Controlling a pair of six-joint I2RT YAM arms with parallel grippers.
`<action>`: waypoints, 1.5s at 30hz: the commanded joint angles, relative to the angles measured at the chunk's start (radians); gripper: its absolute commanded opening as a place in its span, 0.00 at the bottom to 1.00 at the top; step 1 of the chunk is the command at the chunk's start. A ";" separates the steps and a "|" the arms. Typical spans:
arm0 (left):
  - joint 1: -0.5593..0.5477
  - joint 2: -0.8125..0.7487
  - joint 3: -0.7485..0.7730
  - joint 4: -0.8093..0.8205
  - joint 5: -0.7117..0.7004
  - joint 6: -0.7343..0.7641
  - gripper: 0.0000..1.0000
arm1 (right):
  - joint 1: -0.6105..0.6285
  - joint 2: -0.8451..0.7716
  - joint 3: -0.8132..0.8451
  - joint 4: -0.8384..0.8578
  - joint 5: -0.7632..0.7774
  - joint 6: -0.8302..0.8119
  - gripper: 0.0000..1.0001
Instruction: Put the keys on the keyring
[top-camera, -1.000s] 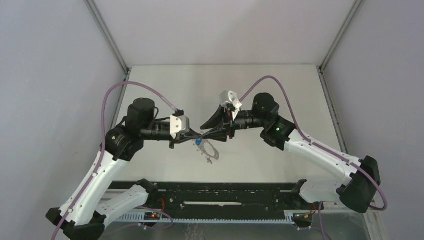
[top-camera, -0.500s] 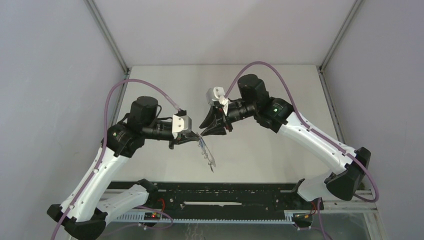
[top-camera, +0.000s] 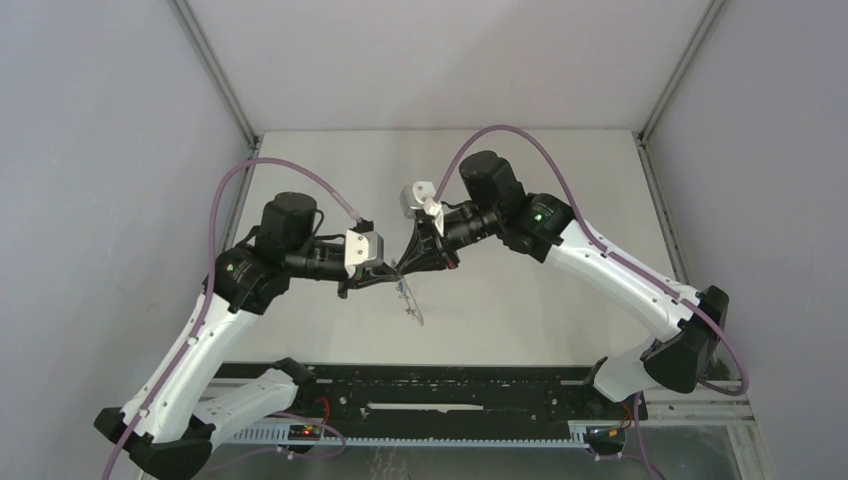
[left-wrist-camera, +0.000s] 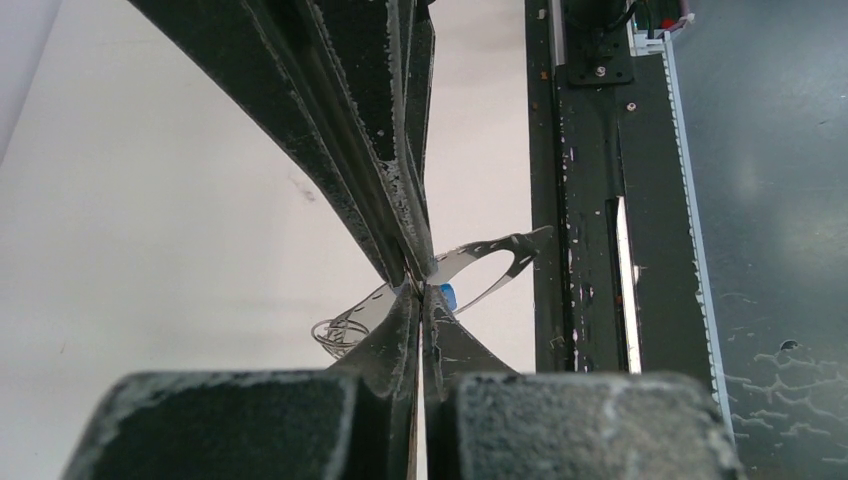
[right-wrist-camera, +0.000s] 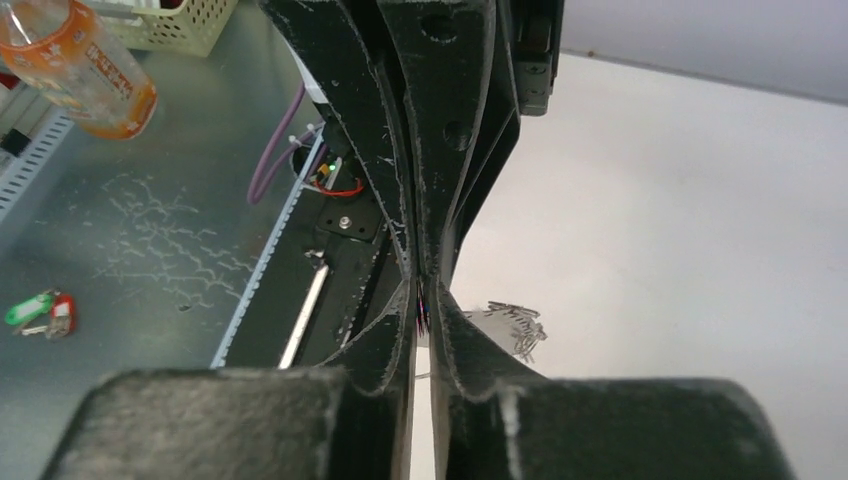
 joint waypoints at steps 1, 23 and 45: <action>0.004 -0.008 0.054 0.017 0.028 0.019 0.00 | 0.005 0.002 0.035 0.013 0.002 0.001 0.07; 0.004 -0.194 -0.186 0.274 -0.078 -0.228 0.43 | -0.086 -0.260 -0.538 1.078 0.044 0.642 0.00; 0.002 -0.173 -0.212 0.420 0.039 -0.365 0.40 | -0.084 -0.181 -0.603 1.413 -0.005 0.876 0.00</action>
